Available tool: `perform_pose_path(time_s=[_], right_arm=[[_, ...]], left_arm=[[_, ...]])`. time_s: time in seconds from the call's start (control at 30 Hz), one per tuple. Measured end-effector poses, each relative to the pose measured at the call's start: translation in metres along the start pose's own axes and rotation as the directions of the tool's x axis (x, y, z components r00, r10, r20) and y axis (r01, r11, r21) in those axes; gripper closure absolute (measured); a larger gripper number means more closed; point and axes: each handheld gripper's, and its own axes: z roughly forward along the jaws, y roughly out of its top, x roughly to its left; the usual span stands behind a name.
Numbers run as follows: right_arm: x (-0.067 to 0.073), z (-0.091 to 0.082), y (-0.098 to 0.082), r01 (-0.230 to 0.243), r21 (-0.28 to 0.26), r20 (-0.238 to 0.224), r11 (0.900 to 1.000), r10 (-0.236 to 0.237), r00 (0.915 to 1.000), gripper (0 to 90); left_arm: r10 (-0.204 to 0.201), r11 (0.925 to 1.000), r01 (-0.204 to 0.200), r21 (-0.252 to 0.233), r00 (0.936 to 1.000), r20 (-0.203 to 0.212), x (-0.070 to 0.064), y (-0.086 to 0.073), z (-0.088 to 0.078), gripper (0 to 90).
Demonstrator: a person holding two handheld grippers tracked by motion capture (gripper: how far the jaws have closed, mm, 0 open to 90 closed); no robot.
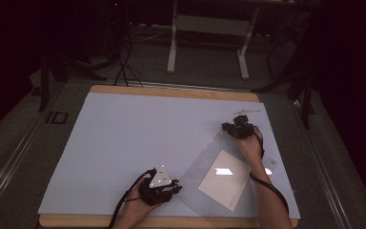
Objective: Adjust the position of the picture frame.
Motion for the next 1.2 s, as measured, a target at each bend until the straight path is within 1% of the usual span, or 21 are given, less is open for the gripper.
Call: perform_pose_path(time_s=[0.03,0.07,0.1,0.13,0.17,0.27,0.4,0.47,0.5,0.53,0.57,0.63,0.67,0.73,0.8,0.87,0.97,1.0,1.07,1.13,1.2], right_arm=[[0.0,0.0,0.0,-0.002,-0.001,-0.003,1.0,0.002,1.0,84.7],[0.0,0.0,0.0,-0.003,0.001,-0.004,1.0,0.003,1.0,84.7],[-0.001,0.0,0.0,-0.005,0.003,-0.005,1.0,0.005,1.0,84.6],[-0.001,0.0,0.0,-0.007,0.004,-0.01,1.0,0.007,0.9999,84.5],[-0.001,0.0,0.0,-0.007,0.004,-0.01,1.0,0.007,0.9999,84.5],[-0.002,0.0,0.0,-0.012,0.003,-0.013,1.0,0.012,0.9998,84.3],[-0.006,0.001,-0.002,-0.03,-0.015,-0.046,0.999,0.029,0.9985,82.8],[-0.005,0.001,-0.003,-0.024,-0.02,-0.046,1.0,0.023,0.9987,82.7],[-0.005,0.001,-0.003,-0.024,-0.02,-0.046,1.0,0.023,0.9987,82.7],[-0.006,0.002,-0.003,-0.006,-0.023,-0.049,1.0,0.005,0.9988,82.3],[-0.006,0.002,-0.003,-0.001,-0.022,-0.05,1.0,0.0,0.9987,82.5],[-0.006,0.004,-0.004,-0.003,-0.029,-0.055,1.0,0.001,0.9985,82.2],[-0.006,0.004,-0.004,-0.003,-0.029,-0.055,1.0,0.001,0.9985,82.2],[-0.007,0.006,-0.006,-0.007,-0.031,-0.059,0.999,0.005,0.9982,81.8],[-0.008,0.009,-0.007,-0.006,-0.023,-0.059,1.0,0.005,0.9982,81.8],[-0.008,0.01,-0.008,-0.006,-0.018,-0.061,1.0,0.005,0.9982,82.1],[-0.008,0.011,-0.008,-0.019,-0.021,-0.067,1.0,0.018,0.9976,82.8],[-0.008,0.011,-0.008,-0.016,-0.019,-0.063,1.0,0.014,0.9979,83.2],[-0.007,0.011,-0.007,-0.007,-0.008,-0.051,1.0,0.006,0.9987,83.8],[-0.006,0.011,-0.006,-0.014,-0.004,-0.048,1.0,0.013,0.9988,83.8],[-0.007,0.01,-0.005,-0.024,0.001,-0.054,1.0,0.024,0.9982,83.8]], left_arm=[[0.006,1.0,-0.006,-0.001,1.0,0.003,-0.001,0.0,0.002,77.5],[0.018,0.9998,-0.018,0.003,0.9998,-0.008,-0.003,0.001,0.003,78.7],[0.017,0.9998,-0.017,0.003,0.9998,-0.01,-0.003,0.001,0.004,79.6],[0.004,1.0,-0.004,-0.001,0.9998,-0.021,-0.005,0.002,0.006,81.2],[0.004,1.0,-0.004,-0.001,0.9998,-0.021,-0.005,0.002,0.006,81.6],[-0.015,0.9999,0.014,-0.006,0.9993,-0.035,-0.006,0.001,0.007,82.1],[-0.041,0.9991,0.04,-0.014,0.9984,-0.038,-0.007,0.0,0.007,81.2],[-0.047,0.9988,0.046,-0.014,0.9982,-0.039,-0.007,0.0,0.008,80.3],[-0.048,0.9989,0.047,-0.008,0.9981,-0.04,-0.007,-0.001,0.009,80.3],[-0.049,0.9988,0.05,0.004,0.9978,-0.043,-0.007,-0.001,0.01,77.9],[-0.048,0.9987,0.049,0.016,0.9979,-0.044,-0.008,-0.002,0.012,77.3],[-0.062,0.998,0.062,0.008,0.997,-0.046,-0.007,-0.003,0.013,77.8],[-0.062,0.998,0.062,0.008,0.997,-0.046,-0.007,-0.003,0.013,79.8],[-0.081,0.9967,0.081,0.004,0.996,-0.039,-0.007,-0.003,0.013,79.9],[-0.077,0.997,0.077,0.004,0.9959,-0.047,-0.007,-0.003,0.013,80.1],[-0.086,0.9963,0.086,0.002,0.9952,-0.048,-0.008,-0.003,0.014,80.1],[-0.074,0.9972,0.075,0.006,0.9957,-0.056,-0.009,-0.002,0.013,80.9],[-0.082,0.9966,0.082,0.004,0.9954,-0.051,-0.008,-0.002,0.014,81.5],[-0.113,0.9936,0.113,-0.003,0.9932,-0.027,-0.005,-0.003,0.013,81.6],[-0.132,0.9913,0.132,-0.005,0.991,-0.023,-0.005,-0.003,0.013,81.5],[-0.159,0.9872,0.159,-0.013,0.9873,0.0,-0.002,-0.002,0.012,81.1]])
